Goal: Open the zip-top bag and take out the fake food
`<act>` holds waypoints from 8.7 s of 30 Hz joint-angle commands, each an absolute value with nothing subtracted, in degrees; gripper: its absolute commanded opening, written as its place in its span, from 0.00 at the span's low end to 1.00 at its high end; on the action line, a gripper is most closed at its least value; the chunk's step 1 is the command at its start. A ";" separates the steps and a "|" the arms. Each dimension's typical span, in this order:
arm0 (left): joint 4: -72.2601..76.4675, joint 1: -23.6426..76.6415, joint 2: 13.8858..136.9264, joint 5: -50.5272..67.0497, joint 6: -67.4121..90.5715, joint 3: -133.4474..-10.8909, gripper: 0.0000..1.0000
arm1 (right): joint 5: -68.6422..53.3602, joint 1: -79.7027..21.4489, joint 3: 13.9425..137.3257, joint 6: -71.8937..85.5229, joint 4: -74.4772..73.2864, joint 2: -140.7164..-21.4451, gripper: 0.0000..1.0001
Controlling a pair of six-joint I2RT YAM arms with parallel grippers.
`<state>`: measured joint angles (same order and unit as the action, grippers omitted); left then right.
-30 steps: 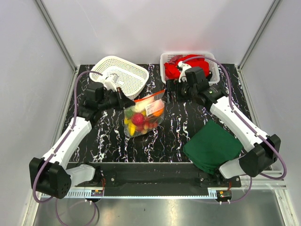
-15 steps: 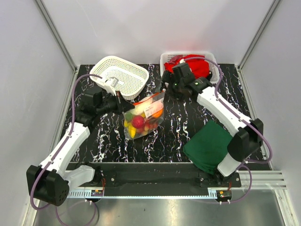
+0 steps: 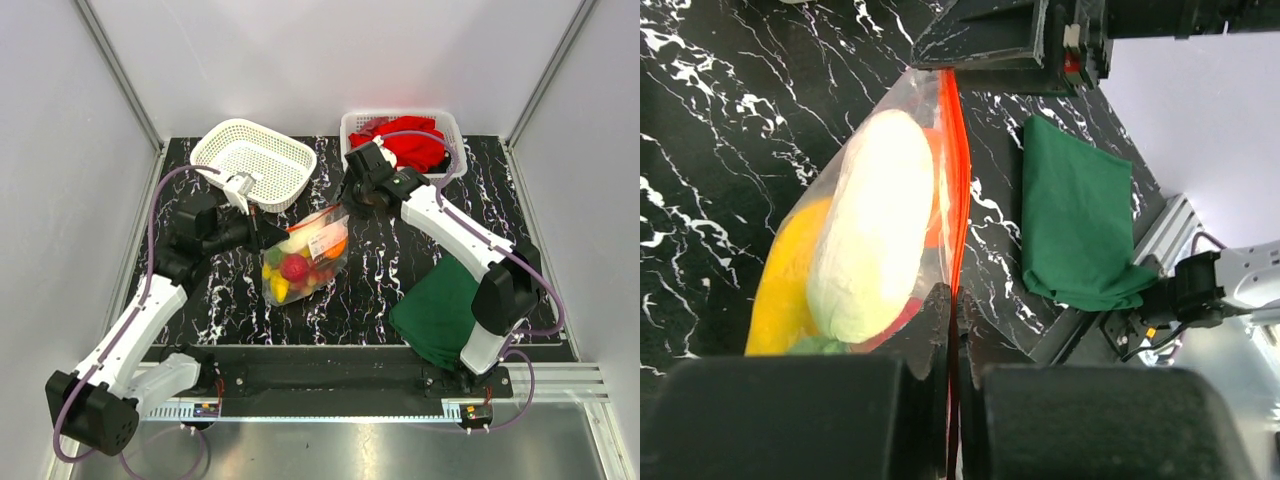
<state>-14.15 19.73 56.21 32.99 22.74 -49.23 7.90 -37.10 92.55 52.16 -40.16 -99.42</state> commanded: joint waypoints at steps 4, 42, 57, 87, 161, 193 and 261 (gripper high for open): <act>-15.01 21.79 53.78 27.96 16.71 -52.29 0.42 | 9.15 -38.06 90.70 52.64 -36.04 -96.50 0.28; -23.46 40.61 81.13 -1.50 -7.03 -75.41 0.00 | -1.56 -33.93 81.93 41.08 -28.58 -83.87 0.60; -24.96 31.12 74.09 35.58 -0.97 -72.51 0.00 | -45.41 -21.62 53.19 6.33 4.72 -66.62 1.00; -22.50 30.15 74.88 50.01 1.49 -70.31 0.00 | -69.51 -21.53 51.59 15.55 29.53 -78.66 0.25; -24.15 33.32 62.24 13.12 19.49 -58.45 0.00 | -56.95 -16.44 44.38 36.21 45.53 -76.46 0.00; -35.77 32.78 39.97 15.56 22.96 -54.63 0.65 | -70.75 -15.99 51.23 30.94 45.27 -88.94 0.00; -20.65 36.12 67.76 15.82 37.53 -63.72 0.00 | -8.70 -36.03 67.06 39.11 -27.25 -76.38 0.46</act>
<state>-25.63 35.51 67.35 15.38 36.73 -63.13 -12.86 -34.35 66.02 38.83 -27.16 -75.37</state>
